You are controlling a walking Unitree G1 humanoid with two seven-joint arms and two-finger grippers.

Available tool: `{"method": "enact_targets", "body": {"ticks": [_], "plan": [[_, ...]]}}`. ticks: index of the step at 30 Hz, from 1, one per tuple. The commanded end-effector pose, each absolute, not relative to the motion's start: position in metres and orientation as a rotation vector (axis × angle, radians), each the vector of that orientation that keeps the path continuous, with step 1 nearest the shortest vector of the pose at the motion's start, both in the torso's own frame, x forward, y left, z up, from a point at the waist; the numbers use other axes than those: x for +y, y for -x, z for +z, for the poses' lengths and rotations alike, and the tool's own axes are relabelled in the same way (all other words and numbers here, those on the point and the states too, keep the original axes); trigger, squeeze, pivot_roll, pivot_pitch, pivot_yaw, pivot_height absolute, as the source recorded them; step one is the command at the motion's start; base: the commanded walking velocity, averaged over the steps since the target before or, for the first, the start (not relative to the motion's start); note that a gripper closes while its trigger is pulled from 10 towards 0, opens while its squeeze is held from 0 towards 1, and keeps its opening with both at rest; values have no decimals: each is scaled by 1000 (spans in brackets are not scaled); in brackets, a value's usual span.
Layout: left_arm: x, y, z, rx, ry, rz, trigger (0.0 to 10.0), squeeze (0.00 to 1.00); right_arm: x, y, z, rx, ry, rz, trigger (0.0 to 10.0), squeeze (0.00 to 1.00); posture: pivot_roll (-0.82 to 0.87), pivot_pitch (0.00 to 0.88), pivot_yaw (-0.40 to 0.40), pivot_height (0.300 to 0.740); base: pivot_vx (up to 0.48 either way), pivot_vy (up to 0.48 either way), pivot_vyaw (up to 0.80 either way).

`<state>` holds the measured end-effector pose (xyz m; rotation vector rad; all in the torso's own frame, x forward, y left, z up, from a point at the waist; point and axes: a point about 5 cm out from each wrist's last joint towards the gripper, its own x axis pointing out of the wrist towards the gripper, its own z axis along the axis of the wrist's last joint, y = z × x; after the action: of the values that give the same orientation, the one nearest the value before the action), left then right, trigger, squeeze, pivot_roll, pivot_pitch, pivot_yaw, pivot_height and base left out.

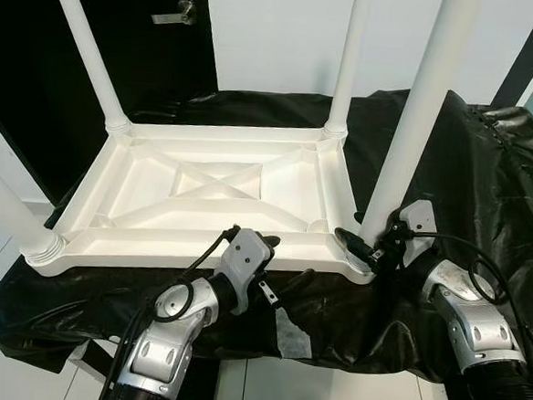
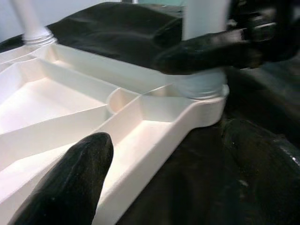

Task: Building children table

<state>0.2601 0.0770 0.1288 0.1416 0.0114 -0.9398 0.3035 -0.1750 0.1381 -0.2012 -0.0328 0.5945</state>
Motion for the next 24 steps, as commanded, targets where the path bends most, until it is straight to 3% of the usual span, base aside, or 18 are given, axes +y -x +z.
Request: {"method": "enact_targets", "body": {"ticks": [1, 6, 11, 13, 14, 17, 24], "plan": [[80, -260, 128, 22, -153, -927, 10000, 0, -170, -301, 124, 30, 211, 513, 10000, 0, -38, 0, 9, 740, 0, 0, 0], [78, -260, 129, 24, -142, -921, 10000, 0, -160, -295, 117, 50, 176, 371, 10000, 0, -45, 0, 10, 740, 0, 0, 0], [75, -256, 127, 27, -141, -926, 10000, 0, -157, -290, 109, 69, 144, 46, 10000, 0, -50, 0, -1, 740, 0, 0, 0], [75, -256, 127, 27, -141, -926, 10000, 0, -157, -290, 109, 69, 144, 46, 10000, 0, -50, 0, -1, 740, 0, 0, 0], [74, -256, 126, 27, -140, -925, 10000, 0, -157, -289, 108, 66, 132, -65, 10000, 0, -49, 0, -6, 740, 0, 0, 0], [73, -257, 127, 20, -139, -921, 10000, 0, -146, -284, 106, 73, 66, -170, 10000, 0, -48, 0, -6, 740, 0, 0, 0], [71, -257, 128, 12, -142, -926, 10000, 0, -133, -284, 113, 24, 44, -109, 10000, 0, -42, 0, -5, 740, 0, 0, 0]]}}
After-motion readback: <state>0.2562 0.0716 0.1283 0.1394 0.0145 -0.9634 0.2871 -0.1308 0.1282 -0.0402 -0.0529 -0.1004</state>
